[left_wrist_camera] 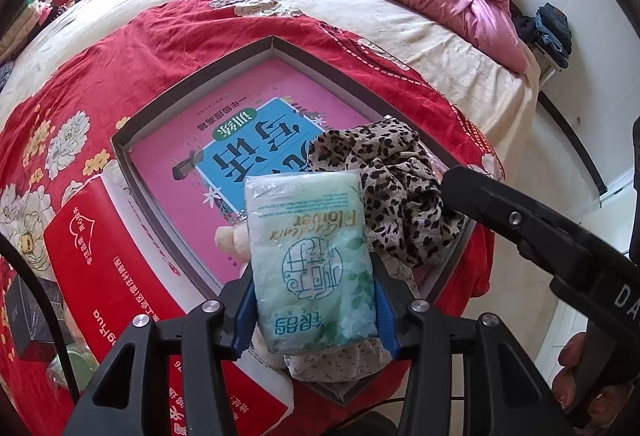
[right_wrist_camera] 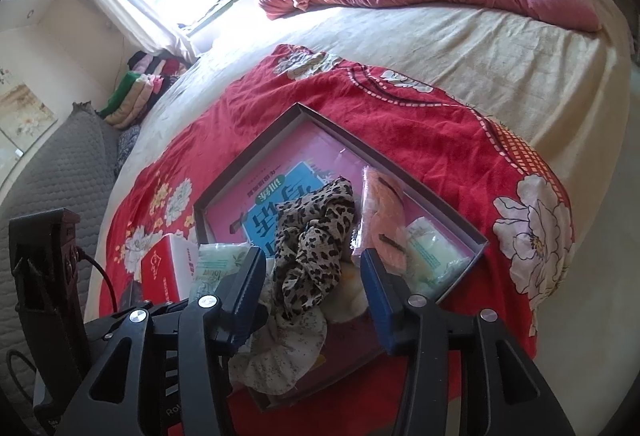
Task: Organize soft objects
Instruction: 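Lower both items into the tray and open both tools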
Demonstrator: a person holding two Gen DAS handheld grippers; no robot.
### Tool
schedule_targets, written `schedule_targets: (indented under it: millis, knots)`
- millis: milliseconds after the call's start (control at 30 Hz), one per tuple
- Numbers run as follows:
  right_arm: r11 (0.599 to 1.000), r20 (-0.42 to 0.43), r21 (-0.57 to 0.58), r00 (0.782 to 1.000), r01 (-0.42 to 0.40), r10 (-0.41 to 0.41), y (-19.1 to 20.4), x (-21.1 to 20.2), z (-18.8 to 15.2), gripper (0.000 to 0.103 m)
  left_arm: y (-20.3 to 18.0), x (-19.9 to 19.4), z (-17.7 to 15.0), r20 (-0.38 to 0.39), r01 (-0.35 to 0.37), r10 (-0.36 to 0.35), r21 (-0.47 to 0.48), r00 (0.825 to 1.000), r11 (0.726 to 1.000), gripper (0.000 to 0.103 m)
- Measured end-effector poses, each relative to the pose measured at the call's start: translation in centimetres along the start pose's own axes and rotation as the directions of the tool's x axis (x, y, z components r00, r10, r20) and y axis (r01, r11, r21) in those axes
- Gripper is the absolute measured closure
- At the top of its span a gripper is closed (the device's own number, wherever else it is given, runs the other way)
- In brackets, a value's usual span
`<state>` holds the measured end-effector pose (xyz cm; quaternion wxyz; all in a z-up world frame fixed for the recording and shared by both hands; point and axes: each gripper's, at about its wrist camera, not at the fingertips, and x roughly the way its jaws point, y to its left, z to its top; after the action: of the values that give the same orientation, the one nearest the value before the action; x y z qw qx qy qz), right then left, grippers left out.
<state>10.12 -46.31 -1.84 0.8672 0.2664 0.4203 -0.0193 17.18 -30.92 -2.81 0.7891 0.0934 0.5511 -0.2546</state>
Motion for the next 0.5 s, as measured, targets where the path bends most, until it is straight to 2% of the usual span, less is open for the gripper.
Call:
schedule_targets:
  millis: [100, 267, 500]
  knots:
    - [1.0, 0.002, 0.005, 1.0, -0.001, 0.001, -0.1, -0.2, 0.0, 0.052, 0.1, 0.0, 0.0, -0.002, 0.011, -0.011, -0.01, 1.0, 1.0, 0.053]
    - [1.0, 0.005, 0.01, 1.0, -0.006, 0.006, -0.3, -0.5, 0.0, 0.051, 0.5, 0.0, 0.0, -0.007, 0.043, -0.043, -0.031, 0.999, 0.999, 0.042]
    - [1.0, 0.024, 0.005, 1.0, -0.005, 0.005, 0.0, -1.3, 0.1, 0.046, 1.2, -1.5, -0.5, 0.026, 0.076, -0.074, -0.066, 0.997, 0.995, 0.035]
